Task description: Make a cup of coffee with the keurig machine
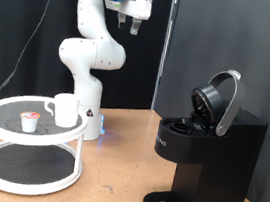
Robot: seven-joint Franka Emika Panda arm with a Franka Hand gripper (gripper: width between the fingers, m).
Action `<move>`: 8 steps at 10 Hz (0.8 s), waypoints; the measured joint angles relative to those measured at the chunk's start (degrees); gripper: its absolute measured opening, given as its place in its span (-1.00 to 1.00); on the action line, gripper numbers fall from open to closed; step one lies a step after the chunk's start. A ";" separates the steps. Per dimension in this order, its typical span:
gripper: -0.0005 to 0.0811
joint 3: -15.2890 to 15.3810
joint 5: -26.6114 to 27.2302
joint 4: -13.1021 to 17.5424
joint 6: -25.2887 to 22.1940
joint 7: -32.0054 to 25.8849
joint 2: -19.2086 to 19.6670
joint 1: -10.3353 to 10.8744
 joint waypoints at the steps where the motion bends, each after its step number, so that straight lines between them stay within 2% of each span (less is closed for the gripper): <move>1: 0.81 -0.21 0.00 0.00 -0.16 -0.35 0.00 -0.09; 4: 0.81 -4.67 -0.38 0.44 -0.68 -4.01 0.03 -1.69; 8: 0.81 -10.63 -5.78 1.45 -0.77 -10.12 0.04 -4.42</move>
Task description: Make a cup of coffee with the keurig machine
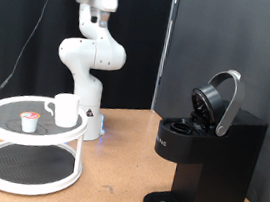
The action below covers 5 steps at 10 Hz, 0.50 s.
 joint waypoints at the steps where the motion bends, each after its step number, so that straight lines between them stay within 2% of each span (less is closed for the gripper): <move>1: 0.81 -0.56 -0.27 0.24 0.00 -0.72 0.02 -0.42; 3: 0.81 -0.84 -0.12 0.01 0.02 -0.96 0.02 -0.40; 5: 0.81 -3.56 -0.49 -0.22 1.15 -3.30 0.05 -0.66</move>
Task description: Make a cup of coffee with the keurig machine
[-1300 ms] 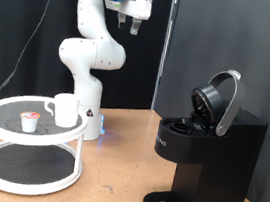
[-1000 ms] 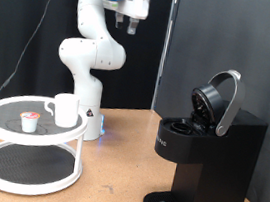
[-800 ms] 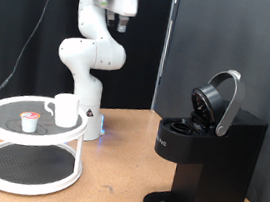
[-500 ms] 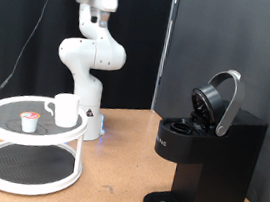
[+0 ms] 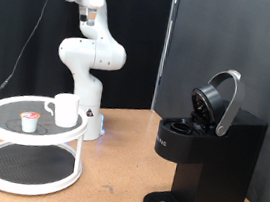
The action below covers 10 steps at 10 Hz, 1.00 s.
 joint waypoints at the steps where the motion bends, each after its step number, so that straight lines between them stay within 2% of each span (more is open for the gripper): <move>1: 0.81 -1.87 -0.51 -0.05 0.94 -1.46 0.11 -0.49; 4: 0.81 -6.70 -4.58 0.31 2.26 -5.86 1.22 -2.19; 7: 0.81 -11.28 -6.69 1.39 3.82 -9.48 2.99 -2.98; 10: 0.81 -11.72 -6.76 1.81 3.82 -9.97 3.92 -2.99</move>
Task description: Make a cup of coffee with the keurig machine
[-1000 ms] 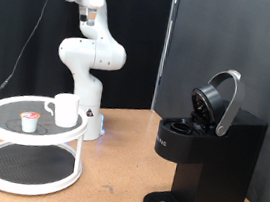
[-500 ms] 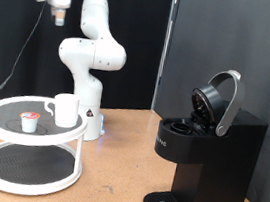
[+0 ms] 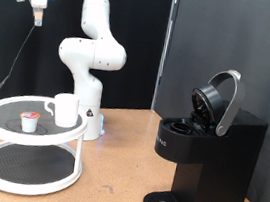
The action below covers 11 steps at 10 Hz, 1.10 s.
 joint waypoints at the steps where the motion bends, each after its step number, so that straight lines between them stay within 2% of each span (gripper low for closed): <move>1: 0.81 0.00 -0.24 -0.63 0.66 0.05 0.19 0.00; 4: 0.81 -0.01 -2.01 -4.35 8.09 2.70 3.76 0.00; 8: 0.81 -0.21 -2.05 -9.34 23.35 5.28 10.35 0.01; 10: 0.81 0.11 -2.05 -10.27 27.58 7.65 13.99 0.00; 11: 0.81 -0.01 -1.85 -10.27 27.56 7.06 13.89 0.01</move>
